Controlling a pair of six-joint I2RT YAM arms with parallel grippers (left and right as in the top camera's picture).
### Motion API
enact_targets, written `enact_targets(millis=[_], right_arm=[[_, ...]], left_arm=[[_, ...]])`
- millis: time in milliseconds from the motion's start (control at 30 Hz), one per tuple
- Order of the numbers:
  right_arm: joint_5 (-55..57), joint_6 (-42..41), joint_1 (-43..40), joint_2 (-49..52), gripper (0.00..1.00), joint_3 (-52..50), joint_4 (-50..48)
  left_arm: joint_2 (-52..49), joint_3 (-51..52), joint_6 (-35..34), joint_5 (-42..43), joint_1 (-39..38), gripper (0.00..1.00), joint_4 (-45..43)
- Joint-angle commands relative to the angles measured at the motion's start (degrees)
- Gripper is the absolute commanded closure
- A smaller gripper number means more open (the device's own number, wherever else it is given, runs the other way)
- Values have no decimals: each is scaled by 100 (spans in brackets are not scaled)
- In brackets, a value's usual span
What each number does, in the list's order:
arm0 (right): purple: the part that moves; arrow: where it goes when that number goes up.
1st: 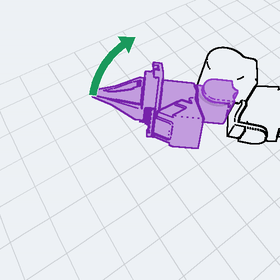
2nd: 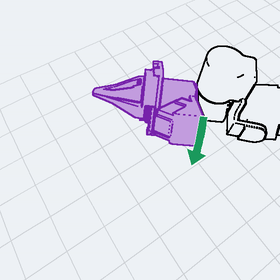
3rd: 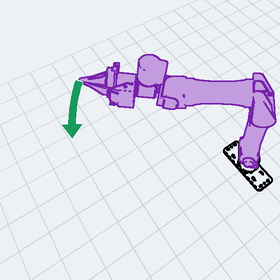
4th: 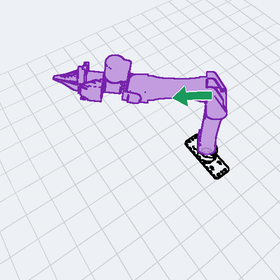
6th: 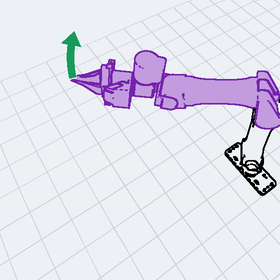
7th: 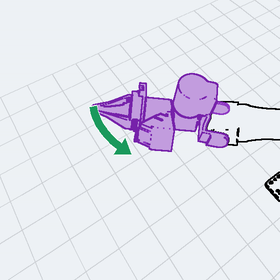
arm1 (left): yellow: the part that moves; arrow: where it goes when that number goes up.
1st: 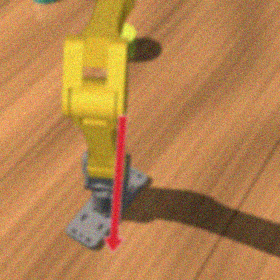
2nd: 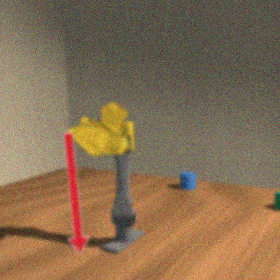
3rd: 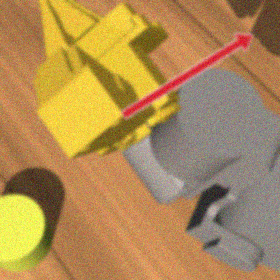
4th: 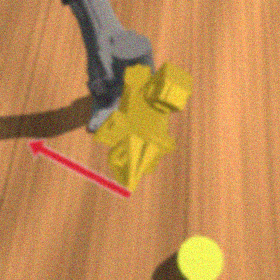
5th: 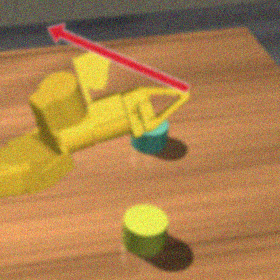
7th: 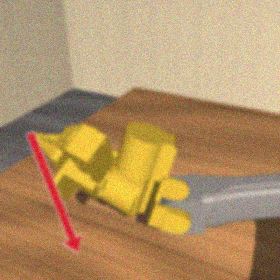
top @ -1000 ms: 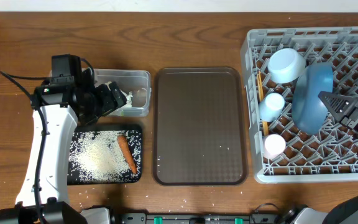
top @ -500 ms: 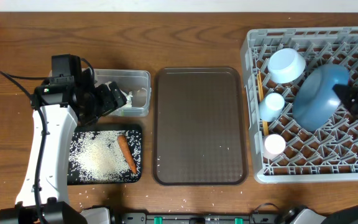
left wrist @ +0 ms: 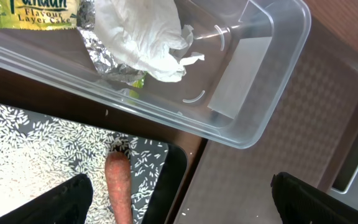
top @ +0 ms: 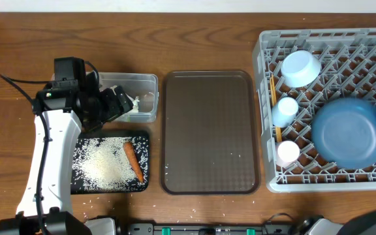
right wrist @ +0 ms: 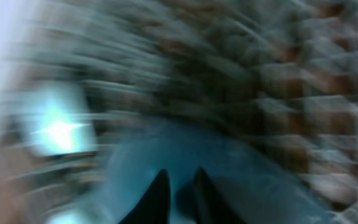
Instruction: Sort waste into correct bins and load items into the dishwasher rack
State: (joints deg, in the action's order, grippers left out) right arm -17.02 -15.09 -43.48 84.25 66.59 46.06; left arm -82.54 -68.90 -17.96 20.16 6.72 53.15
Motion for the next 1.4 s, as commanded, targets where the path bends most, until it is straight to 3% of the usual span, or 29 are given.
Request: enact_targets(millis=[0, 367, 733, 1000, 1067, 1133, 1167, 1367], right_arm=[[1556, 223, 22, 116, 65, -157, 81], [1554, -37, 28, 114, 58, -153, -7], [-584, 131, 181, 114, 49, -85, -57], [-459, 210, 507, 114, 46, -85, 339], [-616, 203, 603, 116, 40, -85, 444], [-726, 203, 695, 116, 11, -85, 511], [-732, 181, 737, 116, 1, -85, 540], [-719, 186, 789, 116, 1, -85, 542]], left_arm=[[-2, -26, 57, -55, 24, 6, 17], [-2, -26, 57, -55, 24, 6, 17], [-2, -26, 57, -55, 24, 6, 17], [-2, -26, 57, -55, 24, 6, 17], [-2, -26, 57, -57, 22, 6, 17], [-2, -26, 57, -55, 24, 6, 17], [-2, -26, 55, -55, 22, 6, 17], [-2, -26, 57, -55, 24, 6, 17]])
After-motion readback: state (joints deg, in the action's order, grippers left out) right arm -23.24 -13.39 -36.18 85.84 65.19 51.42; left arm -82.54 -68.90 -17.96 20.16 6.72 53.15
